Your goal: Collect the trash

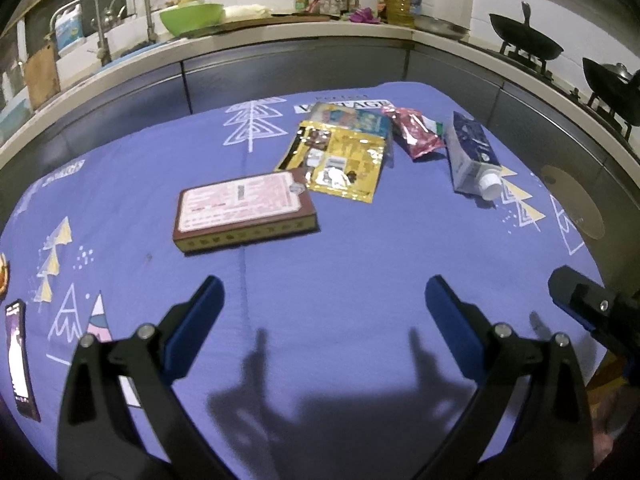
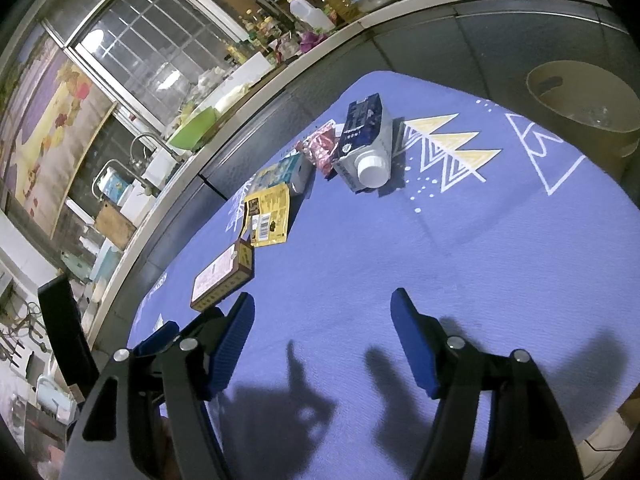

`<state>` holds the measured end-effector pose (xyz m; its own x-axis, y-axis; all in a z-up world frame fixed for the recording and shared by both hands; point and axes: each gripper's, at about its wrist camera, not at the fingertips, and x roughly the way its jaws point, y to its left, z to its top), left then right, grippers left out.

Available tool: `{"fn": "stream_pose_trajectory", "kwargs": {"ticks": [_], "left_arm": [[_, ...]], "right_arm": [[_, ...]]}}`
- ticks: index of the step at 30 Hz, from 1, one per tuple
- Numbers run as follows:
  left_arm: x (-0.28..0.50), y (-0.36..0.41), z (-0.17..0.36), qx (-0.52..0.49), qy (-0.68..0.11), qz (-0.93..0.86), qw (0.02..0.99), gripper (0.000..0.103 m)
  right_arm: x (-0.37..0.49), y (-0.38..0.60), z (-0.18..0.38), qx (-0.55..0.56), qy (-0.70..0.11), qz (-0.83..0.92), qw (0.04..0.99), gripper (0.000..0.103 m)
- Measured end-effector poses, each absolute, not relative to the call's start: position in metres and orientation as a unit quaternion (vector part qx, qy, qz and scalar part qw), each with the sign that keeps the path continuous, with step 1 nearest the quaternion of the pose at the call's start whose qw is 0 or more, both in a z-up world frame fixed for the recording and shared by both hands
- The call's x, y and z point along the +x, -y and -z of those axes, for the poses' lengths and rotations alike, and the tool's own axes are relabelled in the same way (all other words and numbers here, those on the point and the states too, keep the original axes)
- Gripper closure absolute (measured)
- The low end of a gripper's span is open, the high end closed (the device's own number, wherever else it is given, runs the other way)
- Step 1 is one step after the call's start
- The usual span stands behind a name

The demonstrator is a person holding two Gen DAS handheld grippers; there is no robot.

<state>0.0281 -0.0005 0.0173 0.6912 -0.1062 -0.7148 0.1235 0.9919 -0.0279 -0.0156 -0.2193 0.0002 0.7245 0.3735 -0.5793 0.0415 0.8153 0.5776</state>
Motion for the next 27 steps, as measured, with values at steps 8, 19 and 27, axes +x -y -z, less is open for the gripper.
{"fn": "stream_pose_trajectory", "kwargs": {"ticks": [8,19,27], "left_arm": [[0.034,-0.069,-0.023,-0.036,-0.308,0.028,0.95,0.006],[0.065,-0.166,-0.023,-0.116,-0.343,0.015,0.932,0.008],[0.08,-0.146,0.005,-0.17,-0.405,0.107,0.892,0.032]], "right_arm": [[0.002,0.203,0.002,0.27,-0.376,-0.132,0.876,0.056],[0.063,0.167,0.011,0.26,-0.42,-0.208,0.845,0.069],[0.125,0.127,0.011,0.212,-0.429,-0.233,0.847,0.08]]}}
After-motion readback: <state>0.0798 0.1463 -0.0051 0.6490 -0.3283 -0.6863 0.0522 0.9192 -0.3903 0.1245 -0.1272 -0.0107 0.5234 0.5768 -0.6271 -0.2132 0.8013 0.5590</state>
